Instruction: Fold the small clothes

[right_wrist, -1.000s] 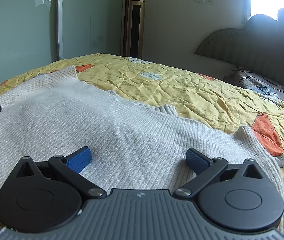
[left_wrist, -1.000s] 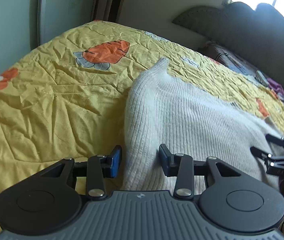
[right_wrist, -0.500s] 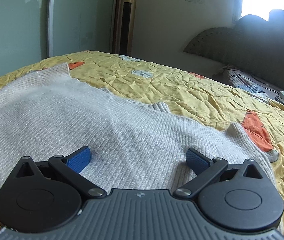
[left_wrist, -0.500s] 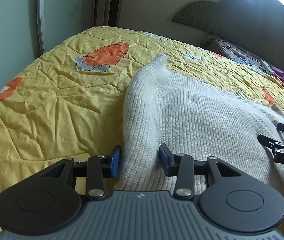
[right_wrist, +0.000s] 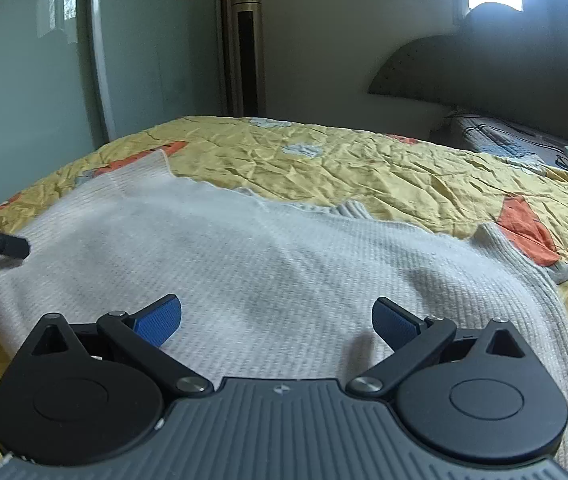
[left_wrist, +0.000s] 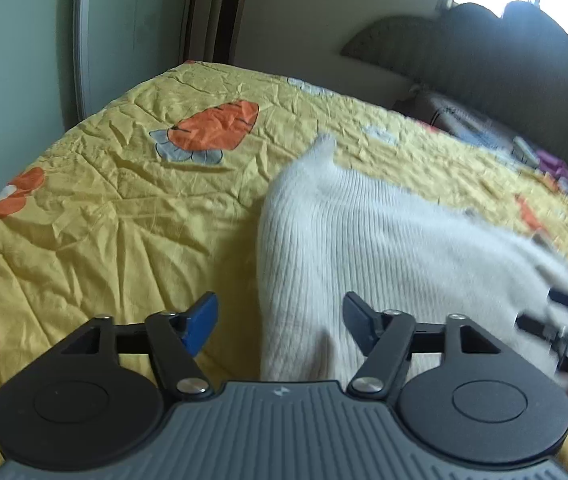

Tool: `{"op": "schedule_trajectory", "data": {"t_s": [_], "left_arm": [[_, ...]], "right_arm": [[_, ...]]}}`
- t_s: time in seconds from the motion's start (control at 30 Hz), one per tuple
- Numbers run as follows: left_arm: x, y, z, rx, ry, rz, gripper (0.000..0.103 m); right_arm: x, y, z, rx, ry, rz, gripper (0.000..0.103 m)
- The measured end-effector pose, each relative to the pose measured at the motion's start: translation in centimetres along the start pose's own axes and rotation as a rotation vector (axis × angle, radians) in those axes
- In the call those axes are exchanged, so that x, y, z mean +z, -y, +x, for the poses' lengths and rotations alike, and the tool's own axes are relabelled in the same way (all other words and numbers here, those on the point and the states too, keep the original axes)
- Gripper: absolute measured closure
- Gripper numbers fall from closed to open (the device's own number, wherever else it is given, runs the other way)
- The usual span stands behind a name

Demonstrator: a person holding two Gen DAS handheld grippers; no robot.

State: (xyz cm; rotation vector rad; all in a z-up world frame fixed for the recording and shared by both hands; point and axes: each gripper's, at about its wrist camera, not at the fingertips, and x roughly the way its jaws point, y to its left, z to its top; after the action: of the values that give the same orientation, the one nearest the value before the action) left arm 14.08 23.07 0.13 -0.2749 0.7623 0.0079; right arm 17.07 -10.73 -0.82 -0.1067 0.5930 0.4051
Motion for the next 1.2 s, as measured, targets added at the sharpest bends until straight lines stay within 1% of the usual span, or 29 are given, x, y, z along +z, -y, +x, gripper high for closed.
{"op": "schedule_trajectory", "data": {"t_s": [0.07, 0.1, 0.17, 0.2, 0.27, 0.37, 0.47, 0.5, 0.63, 0.73, 0.8, 0.87, 0.93, 1.0, 1.13, 1.2], "left_arm": [[1.3, -1.1, 0.1, -0.043, 0.030, -0.043, 0.021], [2.0, -1.5, 0.4, -0.054, 0.034, -0.054, 0.020], [3.3, -2.2, 1.3, -0.073, 0.017, -0.071, 0.020], [3.9, -2.5, 1.9, -0.089, 0.004, -0.080, 0.020], [4.8, -3.2, 3.3, -0.146, -0.039, -0.106, 0.020], [5.5, -4.2, 5.5, -0.229, -0.114, -0.177, 0.020], [6.1, -4.8, 7.5, -0.315, -0.167, -0.235, 0.020], [6.3, -4.9, 8.1, -0.334, -0.184, -0.246, 0.020], [6.7, -5.2, 10.2, -0.359, -0.237, -0.278, 0.020], [6.9, -5.5, 11.6, -0.396, -0.263, -0.309, 0.020], [6.9, -6.0, 12.4, -0.440, -0.272, -0.342, 0.020], [7.0, -6.2, 13.1, -0.484, -0.270, -0.376, 0.018], [7.0, -6.4, 14.1, -0.531, -0.290, -0.423, 0.018], [7.3, -6.2, 14.9, -0.548, -0.294, -0.444, 0.018], [8.2, -5.2, 16.0, -0.563, -0.316, -0.420, 0.019], [8.7, -4.5, 16.5, -0.547, -0.319, -0.409, 0.019]], "right_arm": [[0.2, -1.9, -0.8, 0.020, 0.017, -0.047, 0.000], [0.3, -2.8, -1.1, 0.027, 0.024, -0.073, 0.000], [0.4, -4.9, -1.9, 0.045, 0.049, -0.140, 0.000], [0.3, -6.0, -2.3, 0.056, 0.061, -0.179, 0.000], [0.0, -8.3, -3.1, 0.072, 0.082, -0.272, 0.000], [-1.0, -11.4, -4.1, 0.098, 0.109, -0.417, 0.000], [-1.9, -13.7, -4.2, 0.110, 0.087, -0.506, 0.000], [-2.3, -14.3, -4.0, 0.094, 0.086, -0.539, 0.000], [-4.2, -16.5, -2.4, -0.056, 0.082, -0.710, 0.000], [-5.2, -17.6, -1.1, -0.136, 0.086, -0.804, 0.000], [-5.4, -18.2, -0.4, -0.159, 0.097, -0.824, 0.000], [-4.9, -18.5, 0.4, -0.165, 0.096, -0.809, 0.000], [-4.1, -18.9, 1.4, -0.171, 0.094, -0.791, 0.000], [-3.5, -19.2, 2.6, -0.180, 0.094, -0.778, 0.000], [-2.5, -19.8, 4.2, -0.185, 0.098, -0.759, 0.001], [-2.2, -20.2, 4.7, -0.177, 0.107, -0.762, 0.006]]}}
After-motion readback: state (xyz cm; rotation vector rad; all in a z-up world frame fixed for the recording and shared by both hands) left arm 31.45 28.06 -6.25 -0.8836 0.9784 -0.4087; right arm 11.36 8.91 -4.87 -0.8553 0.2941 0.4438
